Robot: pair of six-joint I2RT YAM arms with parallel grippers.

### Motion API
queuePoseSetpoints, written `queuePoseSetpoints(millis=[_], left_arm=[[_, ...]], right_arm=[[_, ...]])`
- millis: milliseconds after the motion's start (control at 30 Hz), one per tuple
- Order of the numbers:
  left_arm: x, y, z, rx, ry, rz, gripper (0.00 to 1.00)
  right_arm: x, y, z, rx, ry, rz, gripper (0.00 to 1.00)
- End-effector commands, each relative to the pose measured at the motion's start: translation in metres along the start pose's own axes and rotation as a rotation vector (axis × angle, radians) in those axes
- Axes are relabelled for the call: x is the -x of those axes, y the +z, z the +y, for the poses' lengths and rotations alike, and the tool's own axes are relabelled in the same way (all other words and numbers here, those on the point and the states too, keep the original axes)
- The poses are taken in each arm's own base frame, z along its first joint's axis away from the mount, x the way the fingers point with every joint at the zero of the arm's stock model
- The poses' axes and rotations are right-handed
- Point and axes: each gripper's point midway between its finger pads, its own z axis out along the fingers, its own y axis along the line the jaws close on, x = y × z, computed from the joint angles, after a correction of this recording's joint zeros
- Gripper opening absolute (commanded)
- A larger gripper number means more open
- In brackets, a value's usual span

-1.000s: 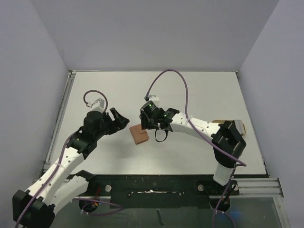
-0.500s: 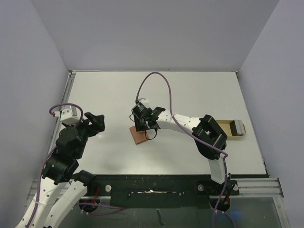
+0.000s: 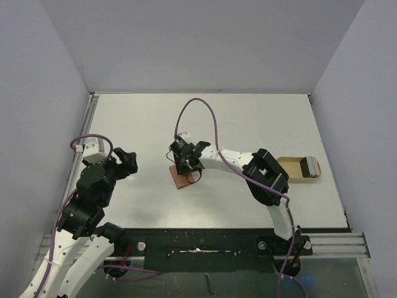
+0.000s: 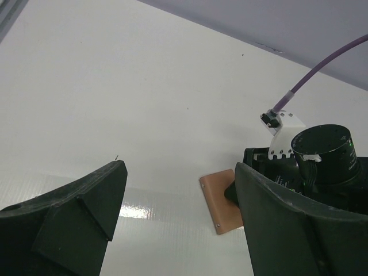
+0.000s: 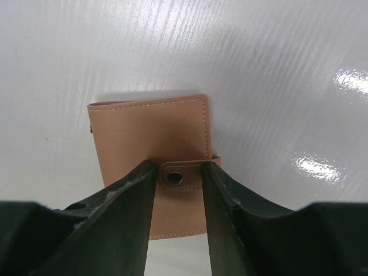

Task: Put the credit cards into the card holder
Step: Open the card holder at the center of the board.

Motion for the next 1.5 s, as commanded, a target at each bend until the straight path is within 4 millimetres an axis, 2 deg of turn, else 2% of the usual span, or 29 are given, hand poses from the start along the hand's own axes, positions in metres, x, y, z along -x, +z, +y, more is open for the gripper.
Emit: queuePoseSetpoints(millis=[0,233,467,633,900,1067,1233,1467], left_arm=[[0.012,0.0,0.0,0.006,0.002,-0.039,0.75],[0.004,0.003,-0.002,0.004,0.0,-0.003,0.74],[-0.01,0.009,-0.009,-0.011,-0.022,0.068,0.68],[-0.04,0.013,-0.017,-0.033,-0.091,0.189,0.67],[-0.119,0.021,-0.041,-0.142,-0.296,0.428,0.64],[-0.148,0.032,-0.049,-0.173,-0.326,0.516,0.64],[-0.163,0.041,-0.061,-0.214,-0.348,0.58,0.64],[-0.171,0.045,-0.082,-0.306,-0.373,0.648,0.64]], right_arm=[[-0.008,0.004,0.003,-0.035,-0.057,0.015,0.36],[-0.012,0.002,0.0,-0.072,-0.094,0.006,0.19],[-0.008,-0.006,0.002,-0.044,-0.086,-0.03,0.0],[-0.005,-0.013,0.003,-0.016,-0.074,-0.069,0.0],[0.0,-0.035,0.005,0.085,-0.017,-0.135,0.0],[-0.002,-0.051,-0.005,0.134,0.042,-0.17,0.0],[0.001,-0.078,-0.011,0.204,0.106,-0.22,0.0],[0.009,-0.12,-0.002,0.348,0.171,-0.309,0.0]])
